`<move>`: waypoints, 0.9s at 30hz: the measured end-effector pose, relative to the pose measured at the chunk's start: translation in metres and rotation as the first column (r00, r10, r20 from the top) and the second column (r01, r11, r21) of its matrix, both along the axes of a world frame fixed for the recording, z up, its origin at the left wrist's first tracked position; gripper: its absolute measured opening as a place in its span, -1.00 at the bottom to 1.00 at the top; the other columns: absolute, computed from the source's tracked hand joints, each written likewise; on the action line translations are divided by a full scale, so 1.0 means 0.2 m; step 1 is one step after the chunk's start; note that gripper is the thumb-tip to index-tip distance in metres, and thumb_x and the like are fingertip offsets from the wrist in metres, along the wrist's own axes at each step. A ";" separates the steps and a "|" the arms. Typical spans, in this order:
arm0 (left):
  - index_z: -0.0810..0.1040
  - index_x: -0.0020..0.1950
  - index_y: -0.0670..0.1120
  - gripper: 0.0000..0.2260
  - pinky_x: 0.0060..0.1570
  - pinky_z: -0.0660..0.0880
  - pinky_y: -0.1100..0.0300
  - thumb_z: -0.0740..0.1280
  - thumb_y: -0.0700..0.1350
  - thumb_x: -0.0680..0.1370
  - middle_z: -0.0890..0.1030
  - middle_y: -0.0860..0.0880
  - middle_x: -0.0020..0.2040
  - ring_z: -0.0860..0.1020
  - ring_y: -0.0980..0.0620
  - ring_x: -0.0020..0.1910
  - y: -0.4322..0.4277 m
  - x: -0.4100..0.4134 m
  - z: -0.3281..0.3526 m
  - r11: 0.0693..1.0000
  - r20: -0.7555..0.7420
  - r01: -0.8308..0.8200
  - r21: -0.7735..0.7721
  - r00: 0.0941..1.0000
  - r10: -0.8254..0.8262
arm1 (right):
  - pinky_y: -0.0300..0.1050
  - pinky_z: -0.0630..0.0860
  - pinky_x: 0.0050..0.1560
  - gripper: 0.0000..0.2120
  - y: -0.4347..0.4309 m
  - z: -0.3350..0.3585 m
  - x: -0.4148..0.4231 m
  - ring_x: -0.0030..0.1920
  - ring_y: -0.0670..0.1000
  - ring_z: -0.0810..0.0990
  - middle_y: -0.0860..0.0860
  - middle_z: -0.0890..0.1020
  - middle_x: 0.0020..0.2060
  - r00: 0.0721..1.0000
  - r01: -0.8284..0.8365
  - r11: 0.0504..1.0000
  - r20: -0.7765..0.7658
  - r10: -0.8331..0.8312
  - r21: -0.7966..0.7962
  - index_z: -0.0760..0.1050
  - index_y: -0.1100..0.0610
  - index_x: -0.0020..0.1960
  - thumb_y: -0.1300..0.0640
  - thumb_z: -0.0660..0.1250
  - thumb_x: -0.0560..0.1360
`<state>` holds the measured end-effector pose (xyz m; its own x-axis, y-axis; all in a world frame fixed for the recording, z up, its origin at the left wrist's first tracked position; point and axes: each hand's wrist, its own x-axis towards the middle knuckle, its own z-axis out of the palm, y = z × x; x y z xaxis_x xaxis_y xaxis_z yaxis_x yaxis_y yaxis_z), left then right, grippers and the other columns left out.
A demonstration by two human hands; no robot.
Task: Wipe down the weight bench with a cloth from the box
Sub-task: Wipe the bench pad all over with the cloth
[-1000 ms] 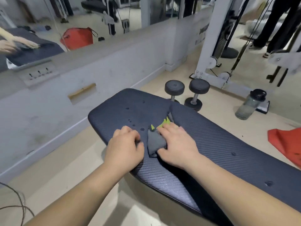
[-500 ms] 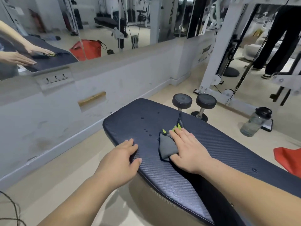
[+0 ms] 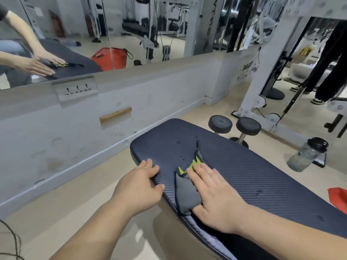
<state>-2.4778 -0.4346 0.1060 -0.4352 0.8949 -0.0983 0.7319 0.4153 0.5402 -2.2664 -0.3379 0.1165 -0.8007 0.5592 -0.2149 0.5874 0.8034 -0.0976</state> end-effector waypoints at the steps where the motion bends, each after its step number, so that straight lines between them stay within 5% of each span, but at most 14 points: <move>1: 0.32 0.59 0.13 -0.40 0.54 0.07 0.27 0.38 0.12 0.56 0.12 0.17 0.65 0.05 0.25 0.62 0.00 0.00 0.00 1.000 0.013 -0.006 0.011 1.000 0.006 | -0.02 -0.30 0.62 -0.05 0.05 0.01 -0.02 0.67 0.04 -0.24 0.02 -0.16 0.68 1.000 -0.007 1.000 0.014 0.007 0.005 -0.17 0.02 0.69 -0.22 -0.19 0.32; 10: 0.37 0.56 0.14 -0.39 0.52 0.08 0.29 0.45 0.10 0.52 0.14 0.21 0.63 0.04 0.33 0.59 -0.02 -0.01 -0.03 0.997 0.135 -0.022 0.074 0.991 0.012 | 0.21 -0.10 0.62 -0.21 0.40 -0.09 -0.48 0.66 0.16 -0.10 0.11 0.02 0.67 0.936 0.351 0.933 -0.043 -0.348 0.084 -0.03 0.09 0.66 -0.23 0.05 0.54; 15: 0.36 0.56 0.15 -0.39 0.53 0.11 0.26 0.43 0.12 0.53 0.12 0.22 0.64 0.03 0.31 0.60 -0.01 -0.02 -0.03 0.998 0.102 -0.023 0.066 0.995 0.016 | 0.11 -0.21 0.64 -0.03 0.09 -0.02 -0.23 0.67 0.10 -0.22 0.06 -0.12 0.68 0.989 0.146 0.987 -0.012 -0.146 0.062 -0.15 0.07 0.68 -0.25 -0.25 0.31; 18: 0.34 0.57 0.17 -0.41 0.55 0.15 0.23 0.40 0.14 0.54 0.10 0.22 0.64 0.02 0.29 0.61 0.01 -0.02 -0.03 0.998 0.069 -0.024 0.054 0.997 0.020 | 0.02 -0.28 0.62 -0.08 -0.05 -0.01 -0.03 0.66 0.04 -0.28 0.00 -0.17 0.68 1.000 -0.011 1.000 -0.010 0.011 -0.013 -0.17 0.04 0.69 -0.21 -0.16 0.36; 21: 0.33 0.57 0.19 -0.42 0.55 0.17 0.21 0.36 0.15 0.56 0.08 0.25 0.64 -0.01 0.29 0.62 0.02 -0.01 -0.04 0.998 0.051 -0.022 0.051 0.998 0.019 | 0.06 -0.07 0.64 -0.10 0.12 -0.03 0.03 0.67 0.05 -0.14 0.05 -0.02 0.68 0.999 -0.053 0.998 -0.003 0.053 0.038 -0.04 0.05 0.69 -0.20 -0.06 0.38; 27: 0.35 0.55 0.22 -0.43 0.55 0.17 0.21 0.37 0.18 0.54 0.09 0.29 0.63 -0.02 0.34 0.60 0.01 -0.01 -0.05 0.996 0.069 -0.014 0.084 0.998 0.008 | 0.17 0.04 0.61 -0.13 0.67 -0.06 -0.20 0.63 0.17 0.05 0.14 0.15 0.62 0.881 0.473 0.875 -0.035 -0.472 0.101 0.07 0.08 0.63 -0.27 -0.03 0.39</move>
